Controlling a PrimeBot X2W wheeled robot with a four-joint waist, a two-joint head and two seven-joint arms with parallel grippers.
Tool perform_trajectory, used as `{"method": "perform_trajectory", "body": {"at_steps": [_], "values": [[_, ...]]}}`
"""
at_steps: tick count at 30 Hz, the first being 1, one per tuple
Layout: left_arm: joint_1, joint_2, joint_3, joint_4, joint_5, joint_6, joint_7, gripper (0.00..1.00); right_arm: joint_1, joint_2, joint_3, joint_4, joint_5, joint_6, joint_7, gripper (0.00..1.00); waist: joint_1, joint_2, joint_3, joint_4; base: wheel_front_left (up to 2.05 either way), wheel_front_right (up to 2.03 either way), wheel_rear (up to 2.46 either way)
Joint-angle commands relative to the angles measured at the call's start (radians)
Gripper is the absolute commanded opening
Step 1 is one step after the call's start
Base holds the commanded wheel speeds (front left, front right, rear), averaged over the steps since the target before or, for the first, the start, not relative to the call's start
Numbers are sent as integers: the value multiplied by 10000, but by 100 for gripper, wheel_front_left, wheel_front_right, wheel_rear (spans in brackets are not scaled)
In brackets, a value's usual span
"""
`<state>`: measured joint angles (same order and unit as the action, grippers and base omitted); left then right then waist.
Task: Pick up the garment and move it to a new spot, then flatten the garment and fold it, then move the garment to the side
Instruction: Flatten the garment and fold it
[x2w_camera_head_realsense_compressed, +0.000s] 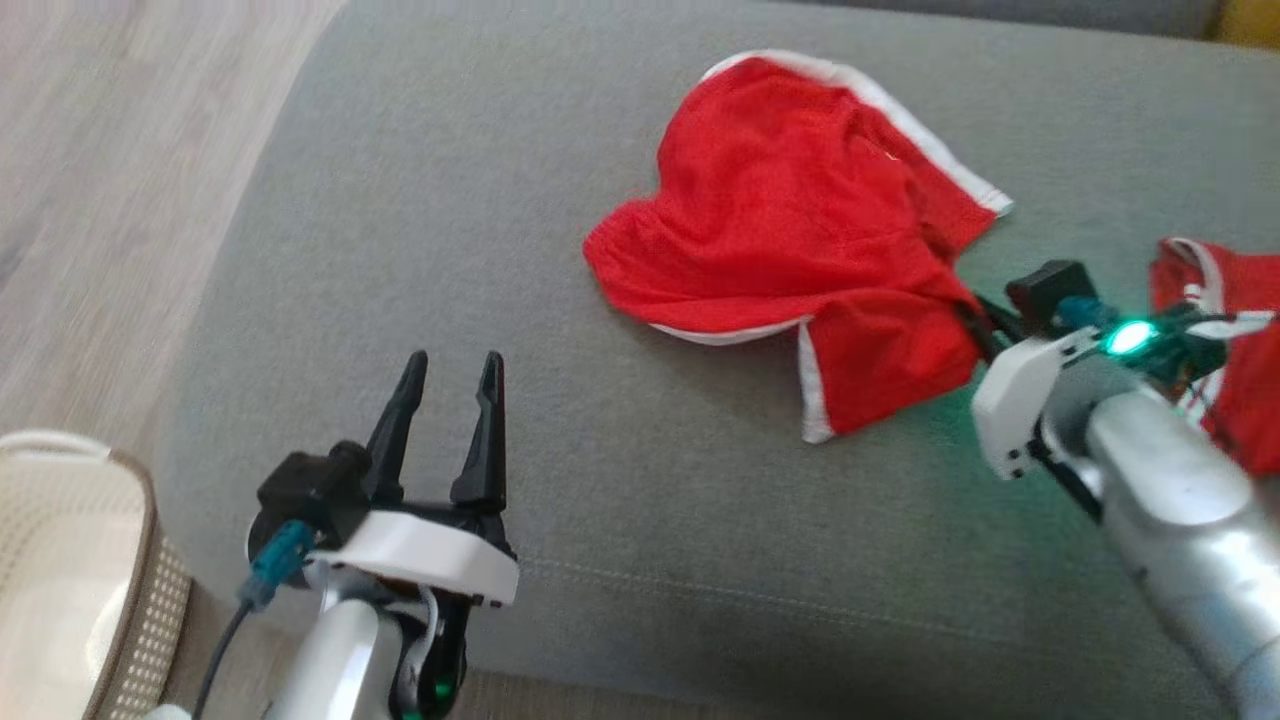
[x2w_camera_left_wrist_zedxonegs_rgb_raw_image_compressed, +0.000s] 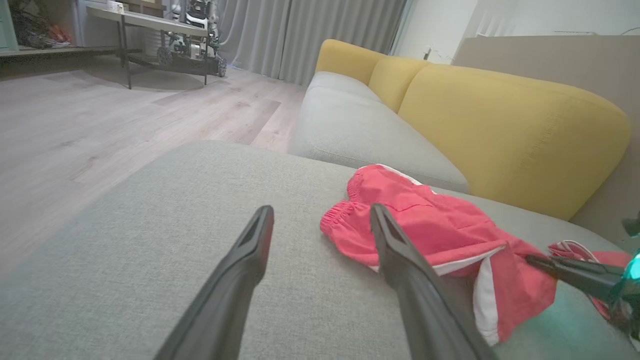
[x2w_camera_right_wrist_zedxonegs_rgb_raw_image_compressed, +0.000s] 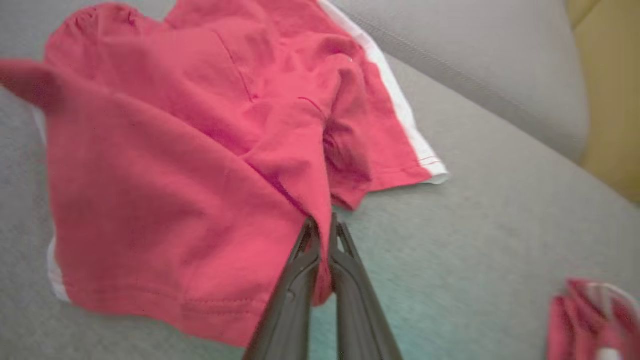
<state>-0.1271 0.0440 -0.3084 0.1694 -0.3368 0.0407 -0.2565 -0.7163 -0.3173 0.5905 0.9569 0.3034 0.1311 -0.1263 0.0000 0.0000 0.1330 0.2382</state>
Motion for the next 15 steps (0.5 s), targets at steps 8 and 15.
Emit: {"method": "perform_trajectory", "body": {"at_steps": [8,15], "values": [[-296,62,213,-402,1,42,-53,100,-219,-1458,759,-1843,334,-4,2012,0,0,0,-137,-379,0,0,0],[-611,62,-24,-377,-124,-3,-53,100,-544,-1922,869,-2217,377,-4,2778,0,0,0,474,18,0,0,0]]}}
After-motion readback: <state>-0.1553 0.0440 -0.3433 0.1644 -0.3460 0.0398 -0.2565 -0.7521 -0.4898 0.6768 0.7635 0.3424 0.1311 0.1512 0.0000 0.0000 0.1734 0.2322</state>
